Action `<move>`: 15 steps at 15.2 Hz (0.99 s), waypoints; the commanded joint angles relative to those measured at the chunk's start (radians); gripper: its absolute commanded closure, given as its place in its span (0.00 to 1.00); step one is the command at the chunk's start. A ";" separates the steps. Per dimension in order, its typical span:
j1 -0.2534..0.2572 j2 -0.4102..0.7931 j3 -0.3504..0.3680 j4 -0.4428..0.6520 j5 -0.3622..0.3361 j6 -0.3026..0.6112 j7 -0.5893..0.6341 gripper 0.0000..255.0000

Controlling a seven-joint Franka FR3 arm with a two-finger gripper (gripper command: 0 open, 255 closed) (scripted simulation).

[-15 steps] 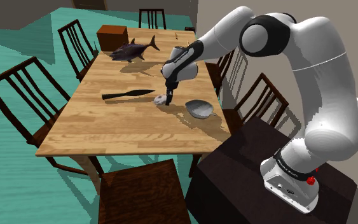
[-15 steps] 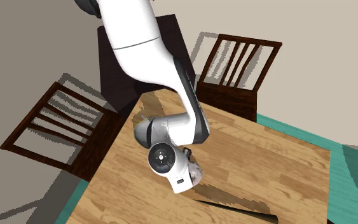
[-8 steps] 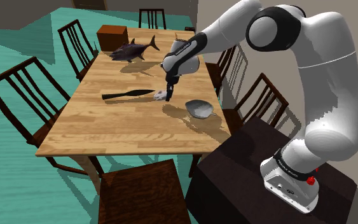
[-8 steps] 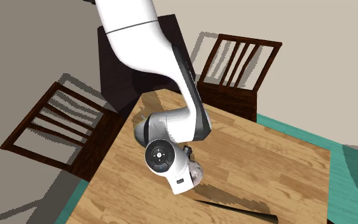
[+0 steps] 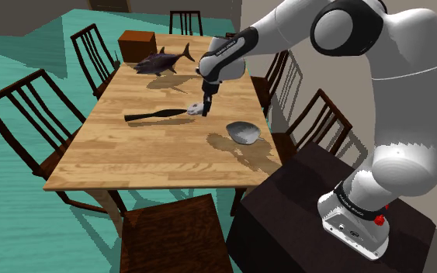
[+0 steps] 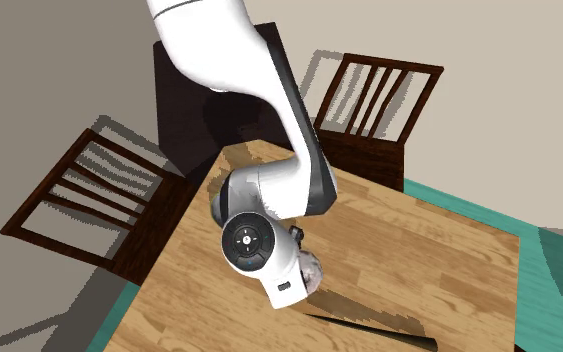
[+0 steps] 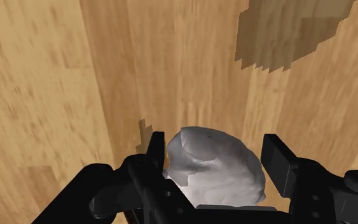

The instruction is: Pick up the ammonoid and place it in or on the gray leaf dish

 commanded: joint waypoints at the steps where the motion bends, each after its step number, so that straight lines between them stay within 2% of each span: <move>1: -0.001 -0.021 -0.001 -0.007 -0.001 -0.014 0.002 1.00; 3: -0.001 -0.036 -0.002 -0.007 -0.002 -0.028 0.005 1.00; 9: -0.070 -0.205 0.009 -0.301 0.044 0.082 -0.101 1.00; 15: -0.146 -0.352 0.015 -0.545 0.101 0.160 -0.228 1.00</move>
